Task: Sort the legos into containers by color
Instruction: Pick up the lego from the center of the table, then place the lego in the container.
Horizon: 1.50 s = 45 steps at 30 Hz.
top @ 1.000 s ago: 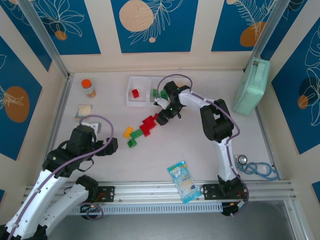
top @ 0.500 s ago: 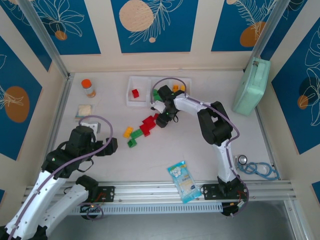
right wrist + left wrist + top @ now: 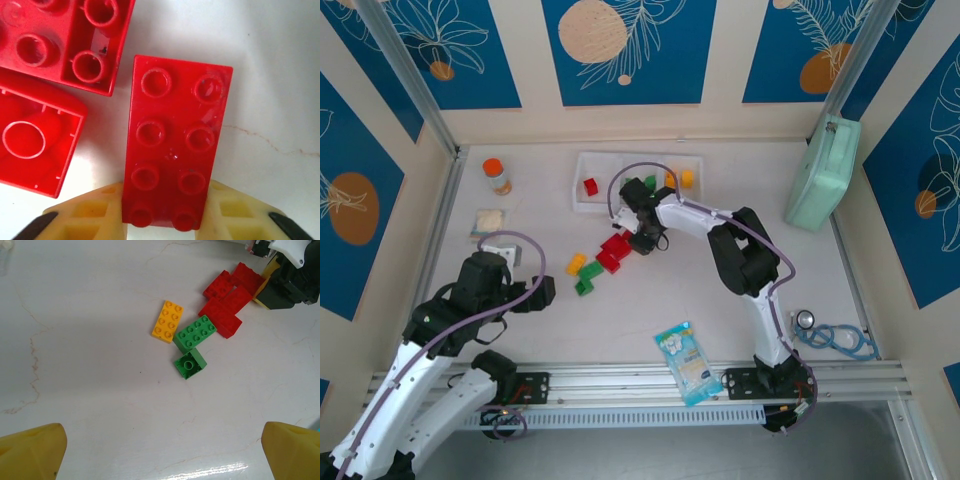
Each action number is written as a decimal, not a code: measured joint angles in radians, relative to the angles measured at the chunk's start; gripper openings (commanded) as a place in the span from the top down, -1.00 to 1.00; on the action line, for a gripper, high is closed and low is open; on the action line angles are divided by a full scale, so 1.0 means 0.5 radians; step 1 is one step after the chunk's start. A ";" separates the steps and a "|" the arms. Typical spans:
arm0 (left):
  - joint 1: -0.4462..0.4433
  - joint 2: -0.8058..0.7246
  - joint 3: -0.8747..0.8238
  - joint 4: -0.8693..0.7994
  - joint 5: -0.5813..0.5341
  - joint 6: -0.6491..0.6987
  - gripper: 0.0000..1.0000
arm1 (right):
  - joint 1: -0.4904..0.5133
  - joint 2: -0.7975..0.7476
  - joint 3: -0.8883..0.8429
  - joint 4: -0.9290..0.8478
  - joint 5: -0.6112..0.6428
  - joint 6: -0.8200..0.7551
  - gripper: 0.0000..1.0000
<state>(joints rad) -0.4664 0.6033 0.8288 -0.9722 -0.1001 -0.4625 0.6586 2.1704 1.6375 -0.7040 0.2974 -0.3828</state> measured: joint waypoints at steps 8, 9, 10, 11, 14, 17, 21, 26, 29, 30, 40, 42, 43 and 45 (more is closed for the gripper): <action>0.000 0.002 0.000 0.000 0.006 0.000 -0.99 | 0.031 -0.072 -0.112 0.098 0.088 0.143 0.71; 0.000 0.002 0.000 0.000 0.006 0.000 -0.99 | 0.030 -0.080 -0.121 0.105 0.087 0.169 0.71; 0.000 0.002 0.000 0.000 0.006 0.000 -0.99 | 0.028 -0.089 -0.130 0.109 0.086 0.207 0.72; 0.001 0.002 0.000 0.000 0.007 0.000 -0.99 | 0.027 -0.095 -0.137 0.114 0.087 0.237 0.72; 0.002 0.002 0.000 0.000 0.006 0.000 -0.99 | 0.025 -0.120 -0.138 0.114 0.085 0.333 0.73; 0.002 0.002 0.000 0.000 0.007 0.000 -0.99 | 0.029 -0.185 -0.137 0.106 0.069 0.421 0.74; 0.002 0.000 0.000 0.000 0.006 0.000 -0.99 | 0.045 -0.276 -0.032 0.071 -0.010 0.562 0.75; 0.002 -0.006 0.000 0.000 0.007 0.000 -0.99 | 0.050 -0.278 0.271 0.129 -0.213 0.850 0.74; 0.002 -0.040 0.000 0.000 0.007 -0.001 -0.99 | 0.038 -0.240 0.445 0.155 -0.341 1.052 0.74; 0.002 -0.056 0.000 0.000 0.007 0.000 -0.99 | 0.029 -0.205 0.519 0.170 -0.388 1.130 0.74; 0.003 -0.115 0.000 0.009 0.014 0.001 -0.99 | -0.090 0.360 1.159 0.240 -0.749 1.806 0.74; 0.003 -0.115 0.000 0.011 0.014 0.001 -0.99 | -0.101 0.510 1.358 0.202 -0.780 1.877 0.74; 0.003 -0.117 0.000 0.013 0.014 0.000 -0.99 | -0.103 0.581 1.455 0.188 -0.799 1.909 0.72; 0.003 -0.127 0.000 0.013 0.015 0.000 -0.99 | -0.103 0.675 1.585 0.161 -0.827 1.963 0.64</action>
<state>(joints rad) -0.4648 0.5400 0.8288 -0.9657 -0.0925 -0.4625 0.6071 2.5080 2.4302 -0.6235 -0.1162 0.5987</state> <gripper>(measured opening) 0.994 0.308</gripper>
